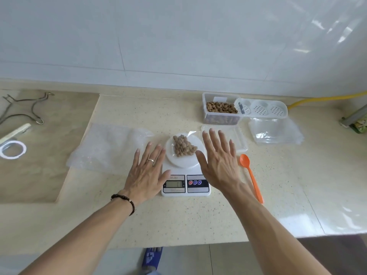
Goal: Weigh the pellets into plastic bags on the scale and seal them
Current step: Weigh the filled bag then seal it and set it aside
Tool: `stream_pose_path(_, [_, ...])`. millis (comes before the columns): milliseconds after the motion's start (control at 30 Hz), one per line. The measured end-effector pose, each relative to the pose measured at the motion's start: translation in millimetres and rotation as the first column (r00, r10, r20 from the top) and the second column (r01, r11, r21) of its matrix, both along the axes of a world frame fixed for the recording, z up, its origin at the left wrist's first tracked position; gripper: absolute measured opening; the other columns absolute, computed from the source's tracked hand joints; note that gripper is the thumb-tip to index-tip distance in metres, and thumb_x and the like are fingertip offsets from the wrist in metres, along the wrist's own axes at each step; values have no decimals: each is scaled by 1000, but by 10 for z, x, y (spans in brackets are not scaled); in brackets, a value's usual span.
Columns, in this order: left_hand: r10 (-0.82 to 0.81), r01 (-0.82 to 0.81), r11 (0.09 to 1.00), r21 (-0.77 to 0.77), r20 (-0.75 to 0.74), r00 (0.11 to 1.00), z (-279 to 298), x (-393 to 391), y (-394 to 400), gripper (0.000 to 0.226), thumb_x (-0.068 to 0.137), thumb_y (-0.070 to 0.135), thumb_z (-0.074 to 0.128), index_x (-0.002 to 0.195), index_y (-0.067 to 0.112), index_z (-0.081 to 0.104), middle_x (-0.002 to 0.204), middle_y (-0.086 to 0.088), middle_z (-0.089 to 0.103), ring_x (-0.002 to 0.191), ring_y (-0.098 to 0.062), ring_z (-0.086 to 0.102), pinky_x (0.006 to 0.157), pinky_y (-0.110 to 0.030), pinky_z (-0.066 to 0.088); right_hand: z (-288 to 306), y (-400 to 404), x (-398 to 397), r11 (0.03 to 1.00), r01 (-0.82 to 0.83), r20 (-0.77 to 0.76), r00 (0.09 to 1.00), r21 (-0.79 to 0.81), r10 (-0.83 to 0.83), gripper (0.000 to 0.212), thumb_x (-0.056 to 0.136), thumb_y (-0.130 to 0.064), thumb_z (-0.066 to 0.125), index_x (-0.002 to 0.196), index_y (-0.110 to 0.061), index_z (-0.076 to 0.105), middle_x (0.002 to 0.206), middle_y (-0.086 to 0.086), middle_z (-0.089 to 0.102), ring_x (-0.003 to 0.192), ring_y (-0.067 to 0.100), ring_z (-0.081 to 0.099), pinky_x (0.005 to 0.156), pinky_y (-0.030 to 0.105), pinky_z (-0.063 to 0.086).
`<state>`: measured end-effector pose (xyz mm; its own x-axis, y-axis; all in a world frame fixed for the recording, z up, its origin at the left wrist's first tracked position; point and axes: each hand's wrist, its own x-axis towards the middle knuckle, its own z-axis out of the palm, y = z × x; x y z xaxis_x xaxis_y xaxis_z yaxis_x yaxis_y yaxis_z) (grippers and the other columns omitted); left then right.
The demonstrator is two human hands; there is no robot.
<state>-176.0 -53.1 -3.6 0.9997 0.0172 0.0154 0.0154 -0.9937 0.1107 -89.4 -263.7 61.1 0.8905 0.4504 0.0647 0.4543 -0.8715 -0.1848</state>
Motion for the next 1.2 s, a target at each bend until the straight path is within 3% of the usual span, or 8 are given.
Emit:
stream_pose_path(233, [-10, 9, 1000, 4, 18, 1000, 20, 32, 8, 72, 95, 61, 2, 149, 13, -2, 160, -6, 1, 148, -27, -10, 118, -49, -5, 21, 33, -6, 1000, 3, -1, 1000, 4, -3, 73, 94, -57, 5, 157, -21, 10, 165, 3, 7, 152, 24, -3, 120, 45, -5])
stream_pose_path(400, [-45, 45, 999, -26, 18, 999, 85, 224, 27, 72, 94, 62, 1, 148, 16, -6, 159, -4, -5, 147, -25, -15, 118, -48, -7, 68, 49, 129, 999, 45, -32, 999, 21, -44, 78, 90, -60, 1, 157, -22, 7, 165, 2, 5, 152, 23, -4, 121, 45, -4])
stream_pose_path(600, [-142, 145, 985, -89, 34, 989, 233, 723, 4, 76, 93, 61, 5, 153, 15, 1, 162, -5, 3, 149, -23, -11, 119, -49, -6, 93, -24, 405, 967, 223, -136, 969, 123, -206, 62, 103, -48, 28, 156, -18, 16, 164, 4, 14, 152, 23, 6, 121, 42, 10])
stream_pose_path(800, [-242, 230, 949, -215, -30, 970, 330, 1477, -235, 76, 92, 61, 15, 152, 14, 16, 158, -7, 21, 148, -22, 12, 120, -49, 5, -66, -257, 633, 788, 558, -371, 812, 262, -451, 50, 100, -36, 46, 144, -14, 40, 144, 13, 47, 125, 31, 50, 103, 46, 42])
stream_pose_path(900, [-279, 254, 925, -284, -53, 959, 299, 1855, -414, 62, 97, 47, 40, 147, 13, 28, 147, -12, 40, 135, -26, 37, 114, -44, 24, -172, -343, 672, 640, 709, -527, 680, 295, -510, 45, 98, -33, 48, 139, -13, 47, 134, 13, 58, 119, 28, 57, 100, 42, 46])
stream_pose_path(1000, [-249, 173, 918, -357, -179, 952, 305, 2111, -608, 55, 96, 41, 45, 141, 11, 37, 137, -14, 50, 124, -31, 49, 104, -42, 37, -293, -392, 698, 473, 839, -656, 520, 270, -547, 42, 93, -35, 50, 128, -12, 57, 120, 10, 66, 107, 26, 61, 87, 34, 46])
stream_pose_path(1100, [-240, 81, 880, -467, -290, 927, 300, 2236, -738, 52, 96, 36, 47, 140, 12, 40, 133, -10, 57, 121, -29, 52, 101, -39, 40, -323, -434, 726, 358, 896, -793, 412, 264, -448, 34, 88, -39, 58, 94, -7, 66, 91, 13, 72, 76, 20, 65, 73, 39, 55])
stream_pose_path(1200, [-233, 11, 805, -593, -299, 925, 347, 2282, -739, 45, 93, 33, 54, 134, 13, 52, 115, -5, 67, 109, -22, 60, 94, -30, 46, -243, -458, 740, 379, 879, -849, 420, 291, -322, 16, 89, -20, 64, 81, -7, 67, 80, 8, 73, 62, 12, 64, 57, 25, 51])
